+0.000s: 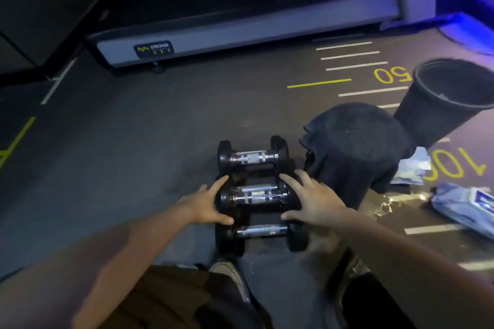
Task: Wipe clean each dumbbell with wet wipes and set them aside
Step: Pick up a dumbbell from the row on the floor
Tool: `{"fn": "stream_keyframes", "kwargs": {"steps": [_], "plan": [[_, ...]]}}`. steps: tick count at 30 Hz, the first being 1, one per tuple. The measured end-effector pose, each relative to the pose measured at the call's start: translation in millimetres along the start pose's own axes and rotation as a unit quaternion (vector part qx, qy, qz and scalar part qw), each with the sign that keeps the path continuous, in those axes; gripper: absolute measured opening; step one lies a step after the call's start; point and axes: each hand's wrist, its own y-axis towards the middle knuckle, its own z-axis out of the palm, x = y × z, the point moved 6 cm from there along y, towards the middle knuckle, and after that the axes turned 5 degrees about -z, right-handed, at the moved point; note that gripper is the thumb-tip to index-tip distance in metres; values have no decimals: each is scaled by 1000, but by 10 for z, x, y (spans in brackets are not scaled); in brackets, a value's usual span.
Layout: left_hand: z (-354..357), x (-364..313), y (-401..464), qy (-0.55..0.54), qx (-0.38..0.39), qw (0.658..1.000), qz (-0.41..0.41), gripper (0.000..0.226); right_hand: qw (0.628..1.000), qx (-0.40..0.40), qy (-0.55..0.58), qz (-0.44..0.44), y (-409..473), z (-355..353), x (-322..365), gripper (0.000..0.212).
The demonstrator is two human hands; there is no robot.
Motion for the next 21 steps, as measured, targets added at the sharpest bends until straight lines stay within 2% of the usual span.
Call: {"fn": "stream_keyframes", "kwargs": {"steps": [4, 8, 12, 16, 21], "plan": [[-9, -94, 131, 34, -2, 999, 37, 127, 999, 20, 22, 24, -11, 84, -25, 112], [51, -179, 233, 3, 3, 997, 73, 125, 999, 10, 30, 31, 26, 119, -35, 116], [65, -192, 252, -51, -9, 995, 88, 101, 998, 1, 43, 40, 86, 154, 24, 113], [112, -184, 221, -110, -60, 989, 82, 72, 993, -9, 105, 60, 137, 191, 9, 98], [173, -185, 158, -155, -105, 981, 59, 66, 980, -66, 173, 68, 76, 244, 72, 79]]}}
